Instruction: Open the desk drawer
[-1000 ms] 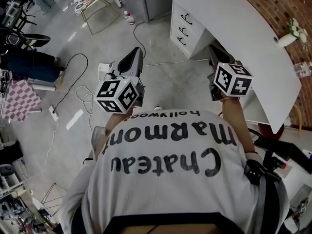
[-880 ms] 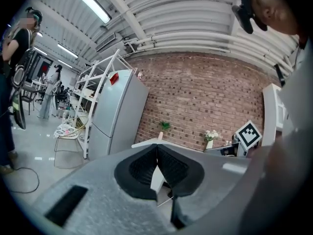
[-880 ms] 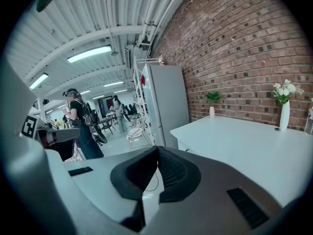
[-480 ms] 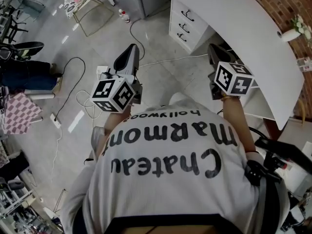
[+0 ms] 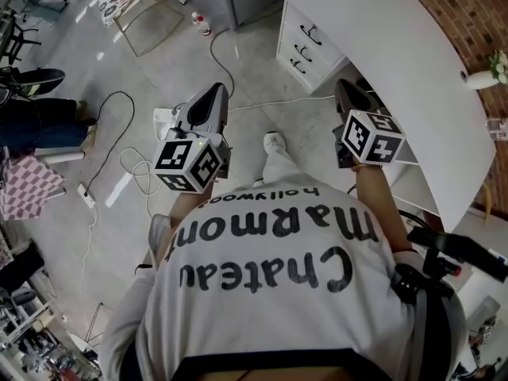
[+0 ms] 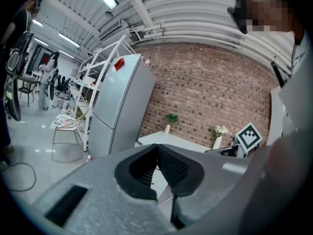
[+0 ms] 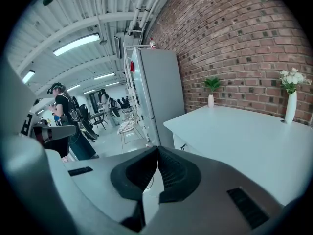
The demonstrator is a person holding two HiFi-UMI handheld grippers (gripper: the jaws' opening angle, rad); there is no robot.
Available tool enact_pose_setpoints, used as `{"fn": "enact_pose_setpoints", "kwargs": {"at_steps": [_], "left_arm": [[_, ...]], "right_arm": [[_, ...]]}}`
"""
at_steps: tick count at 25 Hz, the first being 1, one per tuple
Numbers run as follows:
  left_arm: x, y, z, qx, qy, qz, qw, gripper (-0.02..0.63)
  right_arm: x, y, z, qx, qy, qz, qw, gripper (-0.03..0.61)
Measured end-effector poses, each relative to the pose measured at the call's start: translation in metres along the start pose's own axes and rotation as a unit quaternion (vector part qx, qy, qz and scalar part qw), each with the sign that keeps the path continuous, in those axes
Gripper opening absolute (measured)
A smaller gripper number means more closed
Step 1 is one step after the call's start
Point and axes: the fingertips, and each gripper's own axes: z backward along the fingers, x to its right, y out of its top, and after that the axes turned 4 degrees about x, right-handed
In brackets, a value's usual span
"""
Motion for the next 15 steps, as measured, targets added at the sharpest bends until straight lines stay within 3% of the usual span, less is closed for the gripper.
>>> {"fn": "enact_pose_setpoints", "kwargs": {"at_steps": [5,11,15], "left_arm": [[-0.012,-0.009,-0.047,-0.015,-0.009,0.011,0.9998,0.015],[-0.038,-0.007,-0.111,-0.015,-0.005,-0.018,0.9997,0.015],[-0.054,-0.029,-0.140,-0.036,0.006,-0.007,0.9993,0.015]], "right_arm": [[0.017,0.004,-0.056,-0.027,0.010,0.023,0.999,0.011],[0.021,0.016,-0.129,-0.058,0.053,0.130,0.988,0.011],[0.023,-0.006,-0.166,-0.092,0.094,0.111,0.985,0.011]]}}
